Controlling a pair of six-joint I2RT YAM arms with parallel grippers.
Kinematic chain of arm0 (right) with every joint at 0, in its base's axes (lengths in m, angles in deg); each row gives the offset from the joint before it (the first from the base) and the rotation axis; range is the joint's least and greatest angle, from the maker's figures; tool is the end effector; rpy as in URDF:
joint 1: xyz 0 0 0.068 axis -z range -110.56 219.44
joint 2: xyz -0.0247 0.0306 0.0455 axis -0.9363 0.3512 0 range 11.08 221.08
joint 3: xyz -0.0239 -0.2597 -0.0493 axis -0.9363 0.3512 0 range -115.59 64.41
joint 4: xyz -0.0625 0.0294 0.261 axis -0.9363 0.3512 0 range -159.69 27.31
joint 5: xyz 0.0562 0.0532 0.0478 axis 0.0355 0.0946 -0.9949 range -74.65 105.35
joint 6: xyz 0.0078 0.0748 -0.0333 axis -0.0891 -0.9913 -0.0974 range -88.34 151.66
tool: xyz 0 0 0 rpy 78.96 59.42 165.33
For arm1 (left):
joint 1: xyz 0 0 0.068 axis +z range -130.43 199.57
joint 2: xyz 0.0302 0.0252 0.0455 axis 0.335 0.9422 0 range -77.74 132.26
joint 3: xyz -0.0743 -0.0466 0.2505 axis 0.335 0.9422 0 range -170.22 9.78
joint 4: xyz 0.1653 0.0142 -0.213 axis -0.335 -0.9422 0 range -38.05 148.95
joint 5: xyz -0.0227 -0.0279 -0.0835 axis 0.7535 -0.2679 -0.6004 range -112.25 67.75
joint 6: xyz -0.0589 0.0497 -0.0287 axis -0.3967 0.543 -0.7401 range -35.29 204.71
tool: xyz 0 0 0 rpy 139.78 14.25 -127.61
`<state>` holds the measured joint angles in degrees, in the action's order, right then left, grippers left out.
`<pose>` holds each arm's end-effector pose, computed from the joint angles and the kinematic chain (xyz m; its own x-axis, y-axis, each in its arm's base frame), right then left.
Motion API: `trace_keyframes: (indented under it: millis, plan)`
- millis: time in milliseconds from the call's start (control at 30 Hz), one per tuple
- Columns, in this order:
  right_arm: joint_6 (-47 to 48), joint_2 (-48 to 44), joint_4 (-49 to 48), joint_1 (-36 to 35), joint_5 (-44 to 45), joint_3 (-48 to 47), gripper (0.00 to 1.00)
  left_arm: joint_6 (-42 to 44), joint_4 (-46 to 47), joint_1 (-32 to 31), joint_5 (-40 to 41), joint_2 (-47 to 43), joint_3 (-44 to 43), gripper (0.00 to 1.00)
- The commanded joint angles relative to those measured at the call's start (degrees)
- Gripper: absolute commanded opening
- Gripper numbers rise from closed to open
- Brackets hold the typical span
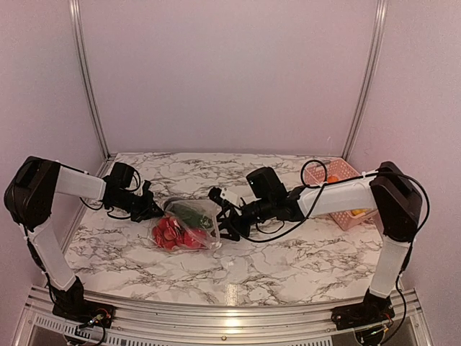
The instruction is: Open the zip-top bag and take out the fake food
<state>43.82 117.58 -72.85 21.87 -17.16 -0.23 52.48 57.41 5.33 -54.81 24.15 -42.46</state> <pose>0.2597 0.3410 0.1504 -0.2216 -0.5058 -0.8337 -0.9740 0.1563 0.1640 0.3466 -0.1278 0.1049 -0.9238 -0.2292 -0.3066 0.0492 0.7232 -0.6889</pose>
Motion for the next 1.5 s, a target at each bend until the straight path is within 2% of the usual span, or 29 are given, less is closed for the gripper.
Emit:
trace_keyframes:
  millis: [0, 200, 333, 533, 600, 733, 933, 1267, 1467]
  plan:
    - [0.25, 0.20, -1.14, -2.43, -0.76, -2.88, 0.66, 0.07, -0.52, 0.27, 0.34, -0.95, 0.27, 0.00]
    - [-1.26, 2.90, -1.26, -3.14, 0.31, -7.28, 0.68, 0.17, -0.60, 0.27, 0.45, -1.15, 0.64, 0.00]
    - [-1.60, 5.30, 0.43, -3.19, 2.23, -10.61, 0.65, 0.03, -0.39, 0.27, 0.68, -1.25, 1.16, 0.00]
    - [0.07, 9.77, 8.77, -3.17, 4.89, -16.23, 0.65, -0.03, -0.72, 0.27, 1.01, -0.99, 1.10, 0.00]
    - [-0.54, 9.82, 8.87, -3.17, 4.98, -16.69, 0.58, 0.12, -0.61, 0.27, 1.08, -0.90, 0.97, 0.00]
    - [0.03, 9.16, 11.27, -3.20, 6.20, -17.76, 0.32, 0.24, -0.86, 0.34, 1.00, -0.60, 0.59, 0.00]
    - [1.43, 5.01, 13.88, -3.22, 7.58, -15.26, 0.11, 0.67, -1.07, 0.42, 0.85, -0.14, 0.07, 0.00]
    - [-0.50, -3.92, 16.31, -1.83, 9.91, -8.83, 0.03, 1.44, -1.75, 0.53, 0.53, 1.03, -1.26, 0.00]
    - [0.08, -11.17, 22.75, 0.99, 9.84, -3.91, 0.00, 2.24, -2.97, 0.84, 0.36, 1.62, -2.10, 0.00]
